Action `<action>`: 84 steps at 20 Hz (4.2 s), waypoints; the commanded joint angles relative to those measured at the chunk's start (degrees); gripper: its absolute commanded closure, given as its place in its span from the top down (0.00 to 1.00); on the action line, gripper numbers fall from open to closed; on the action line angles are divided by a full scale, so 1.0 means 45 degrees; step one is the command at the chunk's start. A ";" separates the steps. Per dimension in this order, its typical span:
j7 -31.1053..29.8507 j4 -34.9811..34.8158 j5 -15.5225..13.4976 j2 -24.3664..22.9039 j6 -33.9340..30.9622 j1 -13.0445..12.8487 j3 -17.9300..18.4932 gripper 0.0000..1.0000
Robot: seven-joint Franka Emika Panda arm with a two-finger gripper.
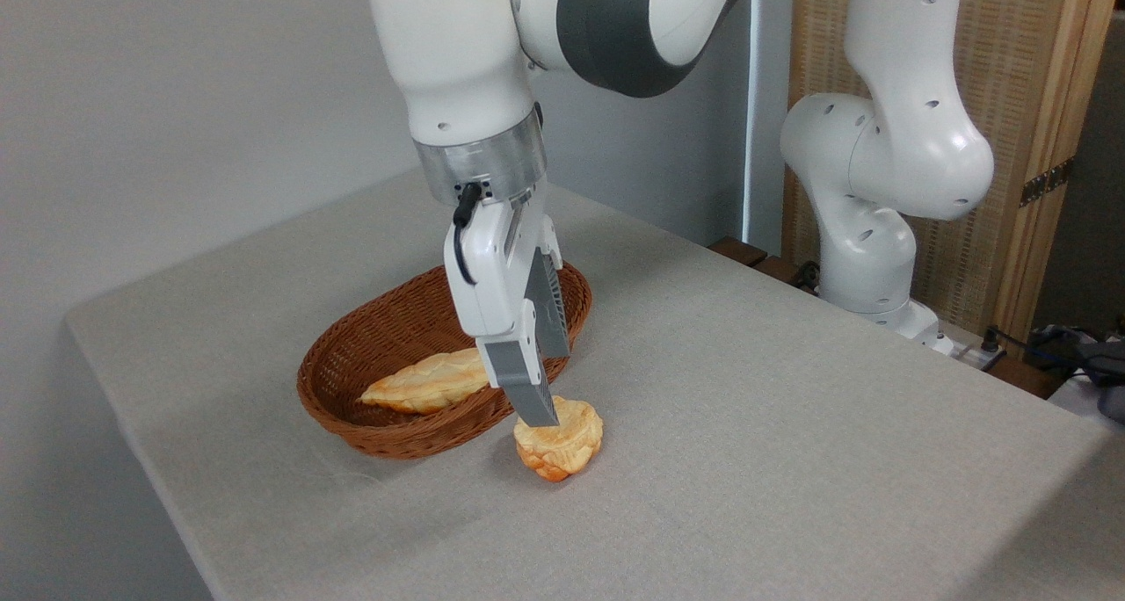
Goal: Put bread into the basket
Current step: 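Move the open gripper down over the round bread roll beside the basket, then close the gripper on the round bread roll, then lift the bread roll and carry it over the wicker basket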
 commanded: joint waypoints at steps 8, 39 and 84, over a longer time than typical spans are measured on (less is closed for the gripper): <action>0.0599 -0.1454 0.1192 0.0017 0.0933 -0.1051 0.0051 1.00; 0.1283 -0.2277 0.1543 0.0330 0.1893 -0.1266 0.0071 0.51; -0.5152 0.0087 -0.1208 -0.0510 -0.0178 -0.1481 0.0834 0.54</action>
